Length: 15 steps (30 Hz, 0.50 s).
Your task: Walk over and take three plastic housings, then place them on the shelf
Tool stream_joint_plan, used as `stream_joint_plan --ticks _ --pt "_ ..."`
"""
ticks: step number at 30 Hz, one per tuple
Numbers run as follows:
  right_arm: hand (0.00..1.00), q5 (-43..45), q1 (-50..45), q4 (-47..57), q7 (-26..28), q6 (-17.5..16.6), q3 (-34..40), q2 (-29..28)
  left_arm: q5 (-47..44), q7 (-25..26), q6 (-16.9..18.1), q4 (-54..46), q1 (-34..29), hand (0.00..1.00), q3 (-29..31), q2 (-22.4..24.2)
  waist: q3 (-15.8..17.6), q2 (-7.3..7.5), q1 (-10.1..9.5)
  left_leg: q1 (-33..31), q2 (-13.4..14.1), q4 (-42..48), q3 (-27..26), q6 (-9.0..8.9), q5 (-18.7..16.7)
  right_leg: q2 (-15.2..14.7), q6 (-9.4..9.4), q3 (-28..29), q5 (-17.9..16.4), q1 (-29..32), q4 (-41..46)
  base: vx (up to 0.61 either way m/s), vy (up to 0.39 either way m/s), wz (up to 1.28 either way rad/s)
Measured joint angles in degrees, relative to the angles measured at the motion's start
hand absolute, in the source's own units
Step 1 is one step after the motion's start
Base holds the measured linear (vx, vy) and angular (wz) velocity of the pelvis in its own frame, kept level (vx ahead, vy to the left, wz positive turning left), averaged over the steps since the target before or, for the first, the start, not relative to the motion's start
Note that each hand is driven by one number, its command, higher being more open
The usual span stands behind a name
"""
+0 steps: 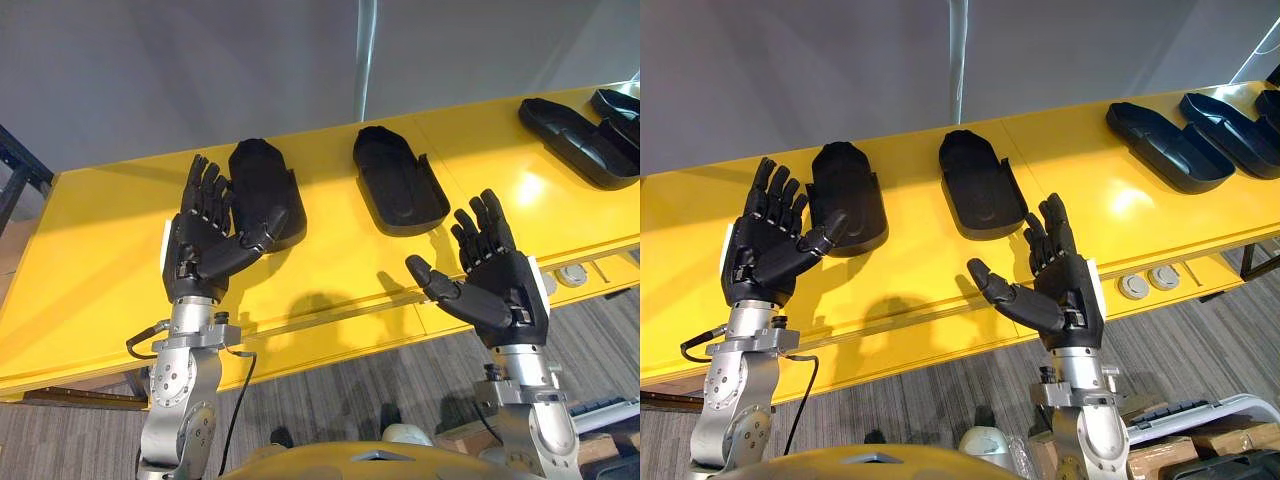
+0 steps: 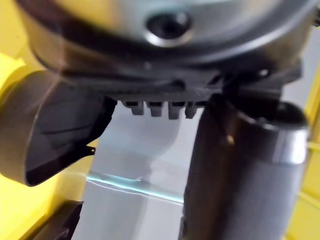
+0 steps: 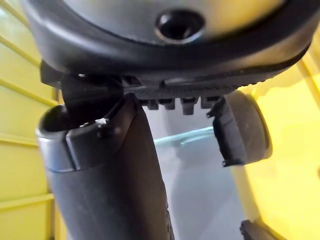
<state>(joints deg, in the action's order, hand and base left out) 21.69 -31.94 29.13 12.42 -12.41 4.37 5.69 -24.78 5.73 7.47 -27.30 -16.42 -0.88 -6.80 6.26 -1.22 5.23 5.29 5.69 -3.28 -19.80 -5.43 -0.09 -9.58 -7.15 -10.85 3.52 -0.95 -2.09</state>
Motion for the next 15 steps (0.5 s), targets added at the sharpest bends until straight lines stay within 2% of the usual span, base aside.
stream_joint_plan --ticks 1,5,15 --pt "1.0 0.0 -0.9 0.0 1.8 0.9 0.2 0.0 -0.1 0.3 0.1 0.0 -0.2 1.0 0.0 0.0 0.1 0.02 0.15 0.0 0.0 0.4 -0.3 0.05 -0.3 -0.1 -0.01 0.1 0.0 0.0 0.0 0.01 0.007 -0.08" --pt "1.0 -0.1 -1.9 -0.2 3.5 2.1 -0.7 0.0 0.0 0.5 0.2 0.0 -0.7 1.0 -0.1 0.0 0.4 0.15 0.77 0.0 -0.1 0.4 -0.3 0.12 -0.5 -0.2 -0.02 0.1 0.0 0.0 0.0 0.0 0.001 -0.01" --pt "1.0 -0.9 -1.2 -7.3 0.9 2.3 -3.1 0.1 0.2 0.8 2.6 0.0 -2.0 1.0 -0.6 0.0 1.2 -0.03 0.78 -0.9 -0.1 1.1 0.6 0.14 -0.8 -0.4 -0.02 -0.7 -0.1 0.0 0.0 -0.01 -0.003 0.04"
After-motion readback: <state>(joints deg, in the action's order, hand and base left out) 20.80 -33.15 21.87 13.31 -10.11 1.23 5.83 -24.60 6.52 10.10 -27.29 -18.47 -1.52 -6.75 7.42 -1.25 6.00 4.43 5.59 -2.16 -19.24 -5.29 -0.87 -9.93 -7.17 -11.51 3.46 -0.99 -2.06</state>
